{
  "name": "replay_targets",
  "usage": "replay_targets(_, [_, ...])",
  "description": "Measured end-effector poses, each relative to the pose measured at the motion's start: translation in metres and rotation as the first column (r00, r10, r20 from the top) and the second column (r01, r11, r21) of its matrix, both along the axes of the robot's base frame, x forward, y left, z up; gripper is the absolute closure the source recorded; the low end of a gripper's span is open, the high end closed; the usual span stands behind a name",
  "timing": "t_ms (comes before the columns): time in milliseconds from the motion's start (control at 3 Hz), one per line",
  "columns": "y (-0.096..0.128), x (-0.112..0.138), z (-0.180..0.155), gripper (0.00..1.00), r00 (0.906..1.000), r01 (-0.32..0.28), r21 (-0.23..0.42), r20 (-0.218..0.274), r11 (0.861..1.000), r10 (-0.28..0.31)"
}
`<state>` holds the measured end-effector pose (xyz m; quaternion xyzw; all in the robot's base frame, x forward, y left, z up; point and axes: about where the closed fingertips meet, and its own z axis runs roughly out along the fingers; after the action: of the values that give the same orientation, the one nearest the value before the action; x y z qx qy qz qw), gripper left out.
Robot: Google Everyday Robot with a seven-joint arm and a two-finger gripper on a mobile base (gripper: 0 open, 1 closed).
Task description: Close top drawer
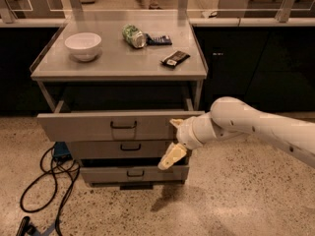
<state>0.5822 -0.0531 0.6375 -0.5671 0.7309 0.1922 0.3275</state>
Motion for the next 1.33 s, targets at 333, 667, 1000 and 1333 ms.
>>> replay_targets(333, [0.031,0.024,0.000,0.00,0.9997,0.013,0.014,-0.020,1.000,-0.012])
replay_targets(667, [0.063,0.036,-0.012,0.00,0.9986,0.006,0.028,-0.053,1.000,-0.005])
replay_targets(1000, [0.092,0.044,-0.017,0.00,0.9984,0.010,0.042,-0.056,0.999,-0.008])
replay_targets(1333, [0.111,0.048,-0.010,0.00,0.9999,0.003,0.077,-0.017,0.997,-0.002])
